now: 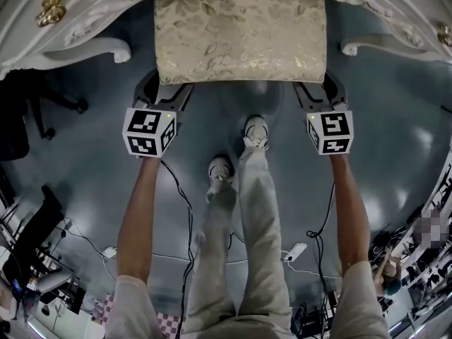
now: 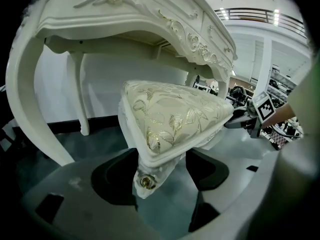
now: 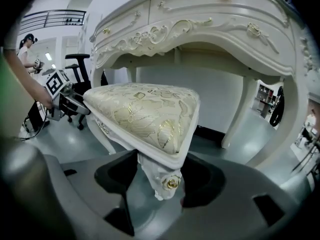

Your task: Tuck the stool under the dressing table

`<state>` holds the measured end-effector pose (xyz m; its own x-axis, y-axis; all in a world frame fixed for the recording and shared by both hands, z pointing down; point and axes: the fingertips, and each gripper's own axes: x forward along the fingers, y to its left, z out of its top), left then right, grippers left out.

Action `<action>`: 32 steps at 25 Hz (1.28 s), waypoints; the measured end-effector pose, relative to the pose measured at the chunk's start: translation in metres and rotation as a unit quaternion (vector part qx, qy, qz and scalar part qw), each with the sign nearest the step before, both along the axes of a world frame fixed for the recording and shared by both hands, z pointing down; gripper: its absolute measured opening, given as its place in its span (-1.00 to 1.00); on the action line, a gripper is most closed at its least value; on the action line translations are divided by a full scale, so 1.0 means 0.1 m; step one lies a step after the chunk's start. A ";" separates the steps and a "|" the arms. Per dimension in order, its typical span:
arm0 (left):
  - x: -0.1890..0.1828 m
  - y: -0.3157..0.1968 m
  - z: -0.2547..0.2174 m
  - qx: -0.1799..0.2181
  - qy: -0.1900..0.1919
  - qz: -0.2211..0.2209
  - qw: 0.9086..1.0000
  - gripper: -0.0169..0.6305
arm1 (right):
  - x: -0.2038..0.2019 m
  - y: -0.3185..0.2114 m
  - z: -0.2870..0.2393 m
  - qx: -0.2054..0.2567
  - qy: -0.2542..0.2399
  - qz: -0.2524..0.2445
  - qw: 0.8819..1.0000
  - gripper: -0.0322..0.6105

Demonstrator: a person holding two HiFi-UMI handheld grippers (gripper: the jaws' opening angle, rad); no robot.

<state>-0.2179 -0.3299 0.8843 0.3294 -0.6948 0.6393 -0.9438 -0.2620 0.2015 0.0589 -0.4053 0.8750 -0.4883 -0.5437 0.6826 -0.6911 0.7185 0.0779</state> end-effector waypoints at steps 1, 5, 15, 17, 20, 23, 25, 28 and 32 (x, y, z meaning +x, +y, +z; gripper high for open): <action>-0.02 -0.06 -0.01 0.001 0.000 -0.002 1.000 -0.06 | -0.02 -0.06 -0.01 0.001 -0.001 -0.001 1.000 -0.05; -0.12 -0.20 0.02 0.005 -0.001 -0.008 1.000 -0.06 | -0.13 -0.21 0.02 0.004 -0.002 -0.007 1.000 -0.05; -0.15 -0.55 -0.03 0.014 -0.003 -0.015 1.000 -0.06 | -0.17 -0.59 -0.03 0.019 -0.008 -0.011 1.000 -0.06; -0.18 -0.60 -0.03 0.018 -0.003 -0.016 1.000 -0.06 | -0.20 -0.65 -0.04 0.024 -0.009 -0.012 1.000 -0.05; -0.21 -0.69 -0.04 0.024 -0.003 -0.020 1.000 -0.06 | -0.23 -0.74 -0.05 0.028 -0.009 -0.014 0.999 -0.06; -0.24 -0.81 -0.05 0.027 -0.003 -0.022 0.999 -0.06 | -0.27 -0.86 -0.05 0.030 -0.009 -0.014 0.999 -0.06; -0.27 -0.88 -0.05 0.028 -0.004 -0.023 0.999 -0.06 | -0.29 -0.93 -0.05 0.033 -0.011 -0.014 0.999 -0.06; -0.28 -0.97 -0.04 0.031 -0.003 -0.025 0.999 -0.06 | -0.31 -1.03 -0.05 0.038 -0.012 -0.015 0.999 -0.05; -0.32 -1.08 -0.04 0.032 -0.004 -0.026 0.999 -0.06 | -0.35 -1.15 -0.05 0.041 -0.012 -0.018 0.999 -0.05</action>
<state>-0.2498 -0.4380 0.8799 0.2864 -0.7503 0.5959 -0.9581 -0.2239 0.1786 0.0237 -0.5207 0.8700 -0.5242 -0.5785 0.6249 -0.6672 0.7351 0.1208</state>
